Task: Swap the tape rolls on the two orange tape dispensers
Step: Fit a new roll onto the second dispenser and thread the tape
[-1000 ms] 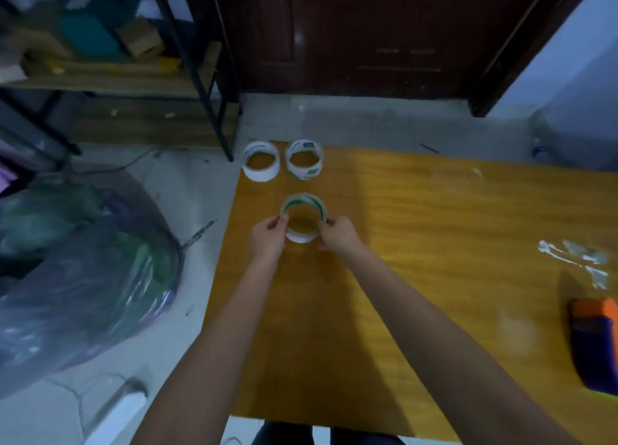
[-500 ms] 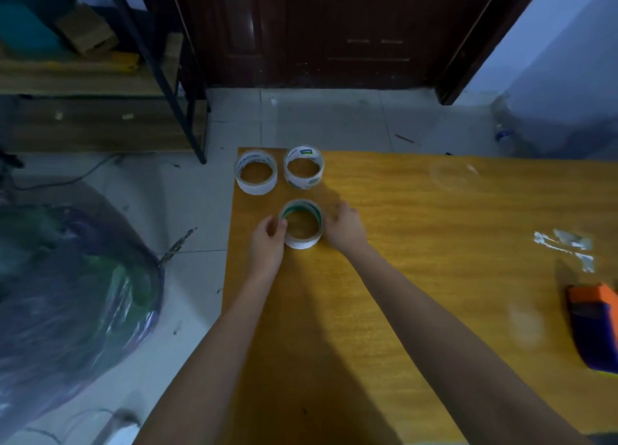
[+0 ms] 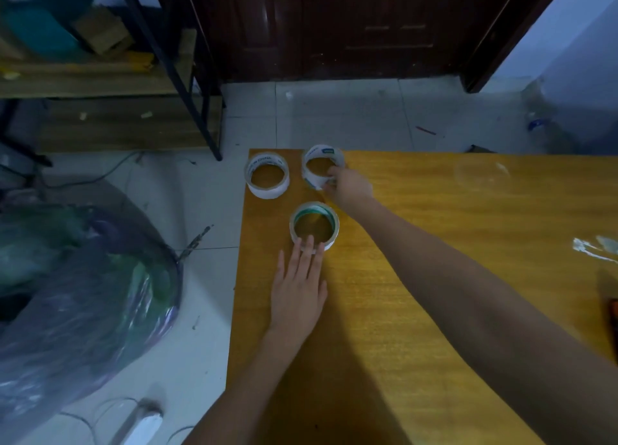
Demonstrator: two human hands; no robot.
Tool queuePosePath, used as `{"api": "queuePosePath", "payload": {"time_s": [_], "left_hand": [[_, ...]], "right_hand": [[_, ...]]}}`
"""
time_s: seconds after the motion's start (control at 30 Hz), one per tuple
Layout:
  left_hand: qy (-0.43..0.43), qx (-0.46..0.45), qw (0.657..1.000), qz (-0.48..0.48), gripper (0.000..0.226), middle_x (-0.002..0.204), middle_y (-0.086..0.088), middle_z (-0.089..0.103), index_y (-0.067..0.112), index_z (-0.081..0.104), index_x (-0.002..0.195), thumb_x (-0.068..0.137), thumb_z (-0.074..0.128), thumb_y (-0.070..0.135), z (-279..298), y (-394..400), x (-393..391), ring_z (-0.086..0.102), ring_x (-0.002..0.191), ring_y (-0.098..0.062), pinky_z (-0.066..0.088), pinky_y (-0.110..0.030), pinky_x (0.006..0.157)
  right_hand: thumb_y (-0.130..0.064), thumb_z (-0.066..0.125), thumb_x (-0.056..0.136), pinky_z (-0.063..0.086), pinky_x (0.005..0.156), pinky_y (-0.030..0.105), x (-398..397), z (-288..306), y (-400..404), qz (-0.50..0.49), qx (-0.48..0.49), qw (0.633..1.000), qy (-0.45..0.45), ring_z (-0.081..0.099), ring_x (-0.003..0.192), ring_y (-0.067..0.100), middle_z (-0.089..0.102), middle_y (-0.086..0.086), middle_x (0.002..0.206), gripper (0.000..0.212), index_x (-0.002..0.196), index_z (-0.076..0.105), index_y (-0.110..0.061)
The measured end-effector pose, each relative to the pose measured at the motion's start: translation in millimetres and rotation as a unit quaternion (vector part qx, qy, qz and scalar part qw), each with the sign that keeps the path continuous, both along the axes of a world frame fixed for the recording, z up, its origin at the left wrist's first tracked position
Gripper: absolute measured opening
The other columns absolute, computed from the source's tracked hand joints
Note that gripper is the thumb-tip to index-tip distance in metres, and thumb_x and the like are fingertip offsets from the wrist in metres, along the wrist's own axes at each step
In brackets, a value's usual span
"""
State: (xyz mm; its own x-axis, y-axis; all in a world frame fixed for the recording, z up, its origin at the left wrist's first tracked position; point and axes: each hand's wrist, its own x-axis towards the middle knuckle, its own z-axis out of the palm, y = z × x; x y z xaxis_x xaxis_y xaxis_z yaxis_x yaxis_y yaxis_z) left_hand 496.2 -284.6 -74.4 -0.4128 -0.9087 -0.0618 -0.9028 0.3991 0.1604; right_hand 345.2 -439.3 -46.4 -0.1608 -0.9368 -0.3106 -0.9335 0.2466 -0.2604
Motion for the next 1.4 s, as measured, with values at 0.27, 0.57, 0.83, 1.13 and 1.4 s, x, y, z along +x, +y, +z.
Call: {"api": "queuePosePath", "payload": {"time_s": [0.27, 0.57, 0.83, 1.13, 1.4], "left_hand": [[-0.023, 0.054, 0.998, -0.004, 0.068, 0.16, -0.009, -0.001, 0.014, 0.0, 0.15, 0.096, 0.035, 0.036, 6, -61, -21, -0.005, 0.147, -0.025, -0.002, -0.045, 0.118], [-0.017, 0.081, 0.996, 0.018, 0.065, 0.16, -0.01, 0.001, 0.014, 0.004, 0.15, 0.097, 0.032, 0.04, 25, -102, -36, -0.002, 0.147, -0.025, 0.003, -0.046, 0.12], [0.484, 0.411, 0.758, 0.15, 0.063, 0.131, -0.006, 0.052, 0.009, 0.031, 0.142, 0.092, 0.052, 0.04, 62, -53, -93, 0.05, 0.122, -0.025, 0.048, -0.039, 0.097], [0.507, 0.533, 0.674, 0.07, 0.041, 0.086, -0.012, 0.061, -0.008, 0.047, 0.125, 0.091, 0.057, 0.013, 71, 36, -169, 0.063, 0.077, -0.024, 0.059, -0.025, 0.059], [0.423, 0.566, 0.706, -0.046, 0.042, 0.107, -0.014, 0.062, 0.0, 0.052, 0.126, 0.088, 0.062, 0.016, 84, 130, -241, 0.064, 0.082, -0.019, 0.06, -0.024, 0.062]], "right_hand": [[-0.033, 0.045, 0.096, 0.039, 0.065, 0.033, -54, 12, 34, -0.069, -0.095, 0.993, 0.002, 0.06, 0.099, 0.035, 0.06, 0.016, 0.114, 0.033, 0.124, 0.051, -0.016], [-0.037, 0.048, 0.094, 0.038, 0.064, 0.031, -71, 31, 94, -0.097, -0.129, 0.986, -0.036, 0.061, 0.096, 0.035, 0.059, 0.014, 0.114, 0.033, 0.119, 0.055, -0.016], [-0.036, 0.05, 0.094, 0.048, 0.068, 0.037, -78, 44, 185, -0.083, -0.146, 0.986, -0.012, 0.063, 0.092, 0.033, 0.056, 0.009, 0.118, 0.032, 0.119, 0.057, -0.018], [-0.021, 0.059, 0.092, 0.054, 0.083, 0.034, -123, 54, 327, -0.433, -0.265, 0.762, -0.403, 0.064, 0.092, 0.014, 0.055, 0.0, 0.115, 0.056, 0.141, 0.032, -0.019], [-0.023, 0.06, 0.09, 0.059, 0.079, 0.035, -176, 68, 434, -0.541, -0.264, 0.627, -0.494, 0.064, 0.089, 0.019, 0.066, 0.012, 0.103, 0.033, 0.117, 0.06, -0.003]]}}
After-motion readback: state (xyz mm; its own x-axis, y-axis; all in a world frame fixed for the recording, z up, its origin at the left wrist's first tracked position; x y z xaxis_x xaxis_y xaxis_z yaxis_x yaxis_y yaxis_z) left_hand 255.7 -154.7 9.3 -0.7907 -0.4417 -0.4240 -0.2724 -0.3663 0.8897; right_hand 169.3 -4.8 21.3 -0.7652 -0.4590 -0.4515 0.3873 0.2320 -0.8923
